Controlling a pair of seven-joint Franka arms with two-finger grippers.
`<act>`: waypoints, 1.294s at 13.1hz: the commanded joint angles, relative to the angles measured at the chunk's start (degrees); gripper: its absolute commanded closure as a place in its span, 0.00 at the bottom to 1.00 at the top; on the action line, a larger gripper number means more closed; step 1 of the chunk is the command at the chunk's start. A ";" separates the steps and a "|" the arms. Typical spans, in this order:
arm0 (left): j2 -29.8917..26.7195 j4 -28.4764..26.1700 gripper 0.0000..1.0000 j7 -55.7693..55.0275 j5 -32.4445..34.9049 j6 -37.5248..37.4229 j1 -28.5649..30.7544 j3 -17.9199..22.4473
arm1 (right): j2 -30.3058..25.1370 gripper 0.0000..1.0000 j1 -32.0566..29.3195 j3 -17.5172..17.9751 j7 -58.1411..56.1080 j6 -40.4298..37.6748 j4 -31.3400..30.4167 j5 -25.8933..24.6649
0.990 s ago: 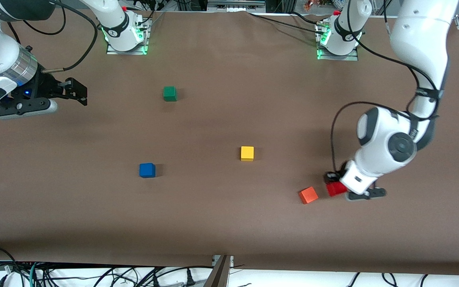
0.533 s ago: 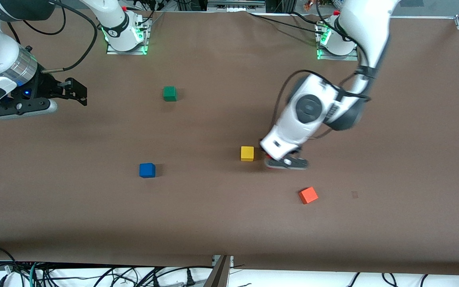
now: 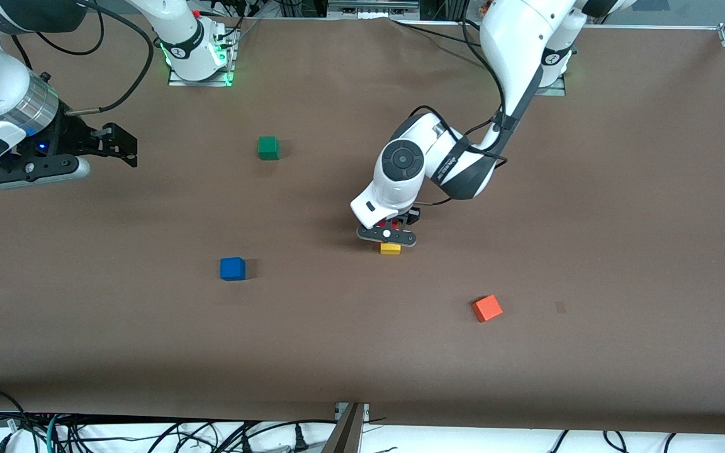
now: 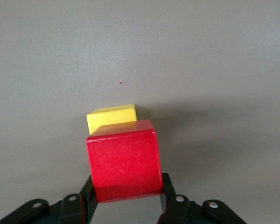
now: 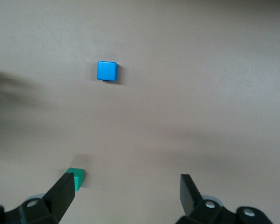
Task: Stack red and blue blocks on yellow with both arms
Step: 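Lower the red cube onto the yellow cube and open the left gripper, then raise the left gripper away while the right gripper reaches the blue cube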
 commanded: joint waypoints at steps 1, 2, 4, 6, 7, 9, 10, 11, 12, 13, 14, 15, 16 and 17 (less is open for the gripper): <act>0.73 1.91 1.00 -0.10 3.10 -1.13 -0.85 0.77 | 0.01 0.00 -0.86 0.57 -0.33 -0.10 0.75 0.19; 0.73 1.91 1.00 -0.02 3.27 -1.13 -0.85 0.77 | 0.01 0.00 -0.78 0.57 -0.33 -0.10 0.75 0.19; 0.81 1.91 1.00 0.07 3.27 -1.13 -0.76 0.77 | 0.01 0.00 -0.78 0.57 -0.33 -0.10 0.75 0.19; 1.17 1.48 1.00 0.07 3.27 -1.13 -0.94 0.77 | 0.10 0.00 -0.78 0.57 -0.33 -0.01 0.75 0.19; 1.25 1.39 1.00 0.07 3.27 -1.13 -1.03 0.77 | 0.01 0.00 -0.78 0.57 -0.33 -0.10 0.75 0.11; 1.69 1.39 0.98 0.07 3.27 -1.13 -1.03 0.77 | 0.10 0.00 -0.78 0.57 -0.33 0.17 0.75 0.11; 1.69 1.39 0.97 0.07 3.27 -1.13 -1.29 0.77 | 0.01 0.00 -0.86 0.57 -0.33 0.25 0.66 0.19; 1.78 1.39 0.85 -0.01 3.27 -1.13 -1.29 0.77 | 0.01 0.00 -0.86 0.57 -0.33 0.26 0.75 0.11; 1.69 1.47 0.15 0.07 3.27 -1.13 -1.03 0.77 | 0.01 0.00 -0.86 0.57 -0.33 0.26 0.75 0.11; 1.61 2.08 0.00 -0.19 3.10 -1.31 -0.85 0.94 | 0.01 0.00 -0.86 0.57 -0.33 0.26 0.75 0.11; 0.91 2.26 0.00 -0.10 3.01 -1.48 -0.50 1.03 | 0.01 0.00 -0.86 0.57 -0.33 0.26 0.75 -0.07; -0.32 2.61 0.00 -0.10 3.01 -1.66 0.81 1.03 | 0.10 0.00 -0.78 0.57 0.20 0.34 0.75 -0.07; -1.98 3.23 0.00 -0.10 3.01 -2.44 2.73 1.03 | 0.10 0.00 -0.60 0.65 0.72 0.87 0.92 0.10; -4.17 4.10 0.00 -0.02 3.10 -4.10 4.32 1.03 | 0.62 0.00 -0.51 0.65 0.73 1.31 1.10 0.19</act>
